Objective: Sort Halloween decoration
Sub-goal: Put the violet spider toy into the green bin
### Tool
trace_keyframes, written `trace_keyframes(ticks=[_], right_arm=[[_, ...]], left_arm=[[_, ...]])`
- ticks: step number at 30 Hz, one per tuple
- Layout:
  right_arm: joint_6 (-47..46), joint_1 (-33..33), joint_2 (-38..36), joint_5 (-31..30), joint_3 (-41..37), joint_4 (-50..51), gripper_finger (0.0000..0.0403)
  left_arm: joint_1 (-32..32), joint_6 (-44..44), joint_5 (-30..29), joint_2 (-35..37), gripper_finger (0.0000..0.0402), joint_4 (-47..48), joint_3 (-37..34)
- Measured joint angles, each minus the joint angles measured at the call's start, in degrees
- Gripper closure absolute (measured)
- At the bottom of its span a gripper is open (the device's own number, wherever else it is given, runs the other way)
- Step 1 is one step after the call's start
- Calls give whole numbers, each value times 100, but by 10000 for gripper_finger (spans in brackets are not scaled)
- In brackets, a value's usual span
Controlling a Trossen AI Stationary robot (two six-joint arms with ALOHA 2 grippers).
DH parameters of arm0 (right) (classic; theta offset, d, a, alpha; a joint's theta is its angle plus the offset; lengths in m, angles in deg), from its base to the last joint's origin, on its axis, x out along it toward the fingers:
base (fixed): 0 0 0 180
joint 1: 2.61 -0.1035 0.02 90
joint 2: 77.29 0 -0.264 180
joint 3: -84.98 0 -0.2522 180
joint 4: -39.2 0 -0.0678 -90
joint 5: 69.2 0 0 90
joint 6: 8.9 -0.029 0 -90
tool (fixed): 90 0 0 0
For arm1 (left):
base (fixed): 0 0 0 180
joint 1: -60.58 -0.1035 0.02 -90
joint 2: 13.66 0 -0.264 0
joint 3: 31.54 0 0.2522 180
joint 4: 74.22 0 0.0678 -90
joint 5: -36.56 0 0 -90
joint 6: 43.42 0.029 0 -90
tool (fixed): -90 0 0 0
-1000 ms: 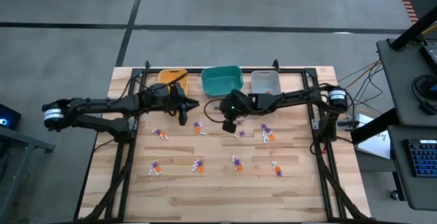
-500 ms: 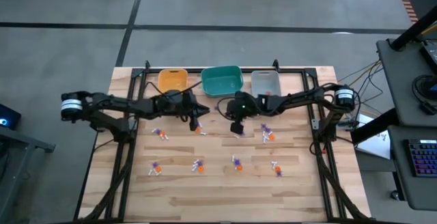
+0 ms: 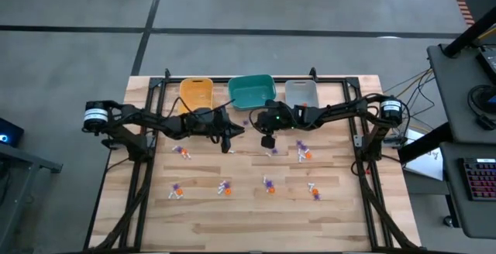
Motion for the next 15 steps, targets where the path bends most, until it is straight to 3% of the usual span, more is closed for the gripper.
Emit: trace_keyframes(ticks=[5,15], right_arm=[[-35,-2,0,29,61,-1,374],[-1230,-2,20,34,338,-60,374]], left_arm=[[62,0,0,-9,365,16,0],[68,0,0,-9,365,273,-2]])
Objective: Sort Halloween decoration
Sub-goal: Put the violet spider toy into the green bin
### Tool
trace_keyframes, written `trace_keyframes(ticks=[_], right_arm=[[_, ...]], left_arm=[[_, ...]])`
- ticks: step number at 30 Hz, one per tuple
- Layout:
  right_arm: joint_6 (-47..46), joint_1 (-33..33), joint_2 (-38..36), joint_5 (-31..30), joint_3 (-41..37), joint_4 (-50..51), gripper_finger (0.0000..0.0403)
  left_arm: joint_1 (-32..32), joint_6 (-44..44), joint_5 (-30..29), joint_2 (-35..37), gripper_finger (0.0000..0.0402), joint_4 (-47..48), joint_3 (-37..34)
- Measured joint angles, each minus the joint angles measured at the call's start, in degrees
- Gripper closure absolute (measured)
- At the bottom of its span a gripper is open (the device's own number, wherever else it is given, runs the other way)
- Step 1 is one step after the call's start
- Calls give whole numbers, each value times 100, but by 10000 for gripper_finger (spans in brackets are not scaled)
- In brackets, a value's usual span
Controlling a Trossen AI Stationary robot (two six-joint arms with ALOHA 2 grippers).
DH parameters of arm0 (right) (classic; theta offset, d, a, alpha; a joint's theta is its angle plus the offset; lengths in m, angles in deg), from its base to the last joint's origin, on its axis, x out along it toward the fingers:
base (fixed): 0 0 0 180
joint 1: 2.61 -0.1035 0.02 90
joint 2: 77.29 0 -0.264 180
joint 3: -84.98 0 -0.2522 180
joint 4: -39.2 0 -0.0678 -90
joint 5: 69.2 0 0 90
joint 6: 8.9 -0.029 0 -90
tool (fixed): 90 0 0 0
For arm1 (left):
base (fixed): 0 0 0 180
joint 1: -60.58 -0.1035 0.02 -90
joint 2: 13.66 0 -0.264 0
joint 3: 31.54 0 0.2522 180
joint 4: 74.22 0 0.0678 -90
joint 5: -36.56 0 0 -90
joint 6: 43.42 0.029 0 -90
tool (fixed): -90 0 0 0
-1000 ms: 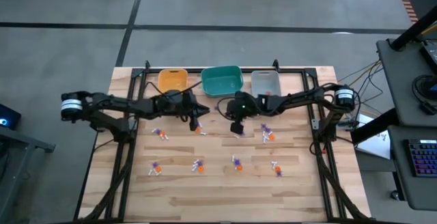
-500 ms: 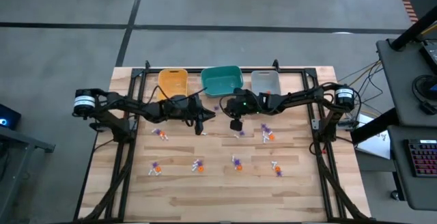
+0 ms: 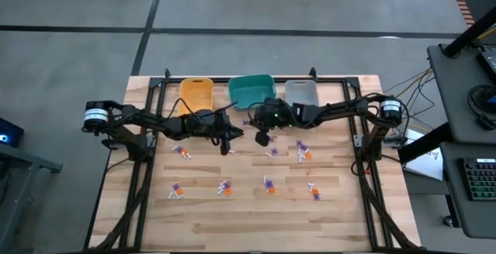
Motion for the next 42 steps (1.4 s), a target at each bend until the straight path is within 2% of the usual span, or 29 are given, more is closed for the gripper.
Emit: trace_keyframes(ticks=[3,9,14,22,38,42], right_arm=[[-317,2,64,-19,137,-34,374],[-338,0,318,-85,449,11,362],[0,0,451,-437,541,117,324],[717,0,685,-447,570,109,267],[1082,2,1538,-621,606,-131,264],[1099,0,1806,-908,761,-145,271]], left_arm=[[0,0,0,0,365,-2,0],[0,2,0,0,365,0,0],[0,2,0,0,365,14,0],[-5,111,-18,255,365,312,-3],[-7,516,-64,1743,365,932,-2],[-7,608,-66,1906,365,974,-2]])
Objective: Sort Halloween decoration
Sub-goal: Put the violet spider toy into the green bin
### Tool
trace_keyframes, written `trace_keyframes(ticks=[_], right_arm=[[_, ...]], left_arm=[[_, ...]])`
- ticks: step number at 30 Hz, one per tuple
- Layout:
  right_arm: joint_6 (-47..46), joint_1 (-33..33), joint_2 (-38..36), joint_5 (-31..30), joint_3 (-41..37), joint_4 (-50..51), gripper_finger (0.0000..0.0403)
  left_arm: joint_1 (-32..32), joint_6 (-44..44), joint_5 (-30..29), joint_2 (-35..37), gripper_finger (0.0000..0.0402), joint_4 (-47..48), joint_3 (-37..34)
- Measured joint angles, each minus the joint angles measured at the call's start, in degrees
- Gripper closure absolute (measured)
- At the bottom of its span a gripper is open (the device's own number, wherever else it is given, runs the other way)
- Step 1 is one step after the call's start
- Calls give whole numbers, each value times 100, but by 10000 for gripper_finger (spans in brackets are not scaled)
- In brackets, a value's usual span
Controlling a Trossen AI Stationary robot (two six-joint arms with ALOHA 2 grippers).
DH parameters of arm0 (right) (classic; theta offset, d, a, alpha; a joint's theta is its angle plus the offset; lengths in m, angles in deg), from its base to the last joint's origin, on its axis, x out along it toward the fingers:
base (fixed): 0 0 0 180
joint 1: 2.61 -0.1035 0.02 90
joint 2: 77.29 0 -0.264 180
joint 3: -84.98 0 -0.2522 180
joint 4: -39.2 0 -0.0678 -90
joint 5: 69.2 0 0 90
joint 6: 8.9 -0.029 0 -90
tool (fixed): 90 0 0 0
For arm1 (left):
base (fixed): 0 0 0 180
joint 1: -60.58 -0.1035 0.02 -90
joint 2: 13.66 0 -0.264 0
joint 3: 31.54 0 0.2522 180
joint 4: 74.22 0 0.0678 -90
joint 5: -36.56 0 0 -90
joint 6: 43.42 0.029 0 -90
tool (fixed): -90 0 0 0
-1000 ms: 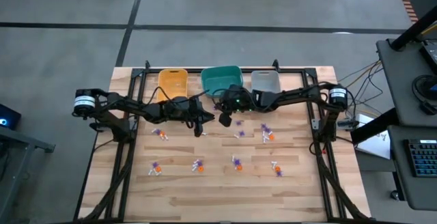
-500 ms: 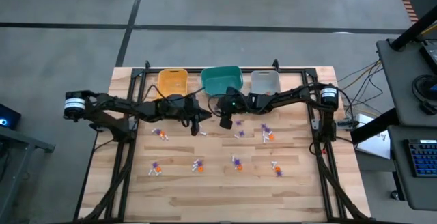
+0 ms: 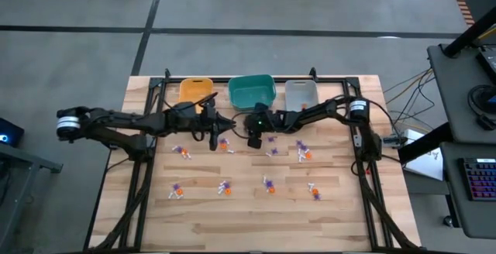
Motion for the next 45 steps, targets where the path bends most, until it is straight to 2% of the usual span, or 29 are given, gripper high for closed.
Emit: trace_keyframes(ticks=[7,16,22,32,40,45], right_arm=[[-3,8,238,-137,234,93,294],[-38,44,240,-86,283,326,388],[-348,110,-47,684,247,570,394],[-950,238,-739,1813,45,730,394],[-952,227,-827,1857,-93,722,394],[-1543,245,-827,1663,-145,908,394]], left_arm=[[0,2,-1,26,365,-13,0],[0,5,-2,-1,365,17,0],[2,402,4,-171,365,188,-17],[1,452,7,-632,365,279,-55],[4,460,11,-862,365,339,-55],[4,447,-30,-1339,365,43,-55]])
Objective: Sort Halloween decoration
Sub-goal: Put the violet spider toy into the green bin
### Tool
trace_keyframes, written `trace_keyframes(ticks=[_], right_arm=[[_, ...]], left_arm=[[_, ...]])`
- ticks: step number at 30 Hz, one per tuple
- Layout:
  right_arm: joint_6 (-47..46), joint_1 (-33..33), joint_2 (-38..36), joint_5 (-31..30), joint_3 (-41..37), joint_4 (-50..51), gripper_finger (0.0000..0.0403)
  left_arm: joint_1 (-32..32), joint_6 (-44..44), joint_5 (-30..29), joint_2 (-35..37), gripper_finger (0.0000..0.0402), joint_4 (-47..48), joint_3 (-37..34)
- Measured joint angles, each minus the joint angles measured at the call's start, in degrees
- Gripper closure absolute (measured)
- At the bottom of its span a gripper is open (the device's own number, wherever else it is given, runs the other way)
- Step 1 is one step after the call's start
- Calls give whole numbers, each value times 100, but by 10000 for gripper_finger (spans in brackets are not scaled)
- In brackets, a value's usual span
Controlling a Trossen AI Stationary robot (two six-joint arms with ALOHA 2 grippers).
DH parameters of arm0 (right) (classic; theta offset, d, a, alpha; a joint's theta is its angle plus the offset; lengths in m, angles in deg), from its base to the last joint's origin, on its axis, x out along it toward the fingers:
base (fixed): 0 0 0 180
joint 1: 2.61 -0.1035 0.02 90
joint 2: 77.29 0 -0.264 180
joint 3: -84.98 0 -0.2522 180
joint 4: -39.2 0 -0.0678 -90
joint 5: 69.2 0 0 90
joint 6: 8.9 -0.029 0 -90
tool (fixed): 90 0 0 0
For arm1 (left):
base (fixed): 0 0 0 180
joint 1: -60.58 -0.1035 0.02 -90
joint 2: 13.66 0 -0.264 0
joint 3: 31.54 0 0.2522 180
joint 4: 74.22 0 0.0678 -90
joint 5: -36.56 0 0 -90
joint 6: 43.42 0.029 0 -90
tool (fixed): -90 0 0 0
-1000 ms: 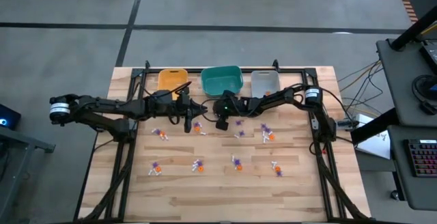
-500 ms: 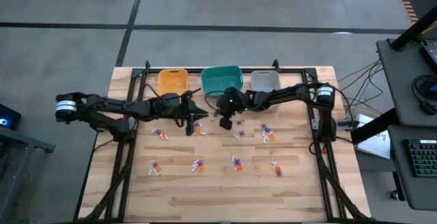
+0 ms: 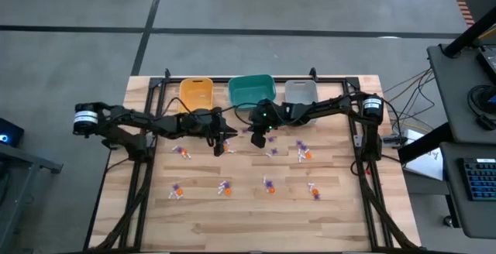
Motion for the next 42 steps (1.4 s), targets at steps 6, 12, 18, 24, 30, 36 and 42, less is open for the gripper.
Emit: trace_keyframes(ticks=[6,12,18,24,30,36,42], right_arm=[[-731,19,2,-2,25,186,394],[-1243,19,2,1,28,229,394],[-1664,39,3,-4,31,238,392],[-1718,57,113,-1,33,-11,352],[-1860,81,206,-110,33,-330,293],[-2019,100,426,-113,37,-526,257],[-2086,96,665,-150,37,-832,252]], left_arm=[[-20,-110,-283,-984,365,-898,9],[-145,-165,-560,-1845,365,-864,475],[-302,-193,-765,-2254,365,35,864],[-372,-194,-768,-2298,365,107,914],[-372,-193,-761,-2298,365,139,914],[-372,-193,-755,-2298,365,151,914],[-372,-193,-757,-2298,365,161,914]])
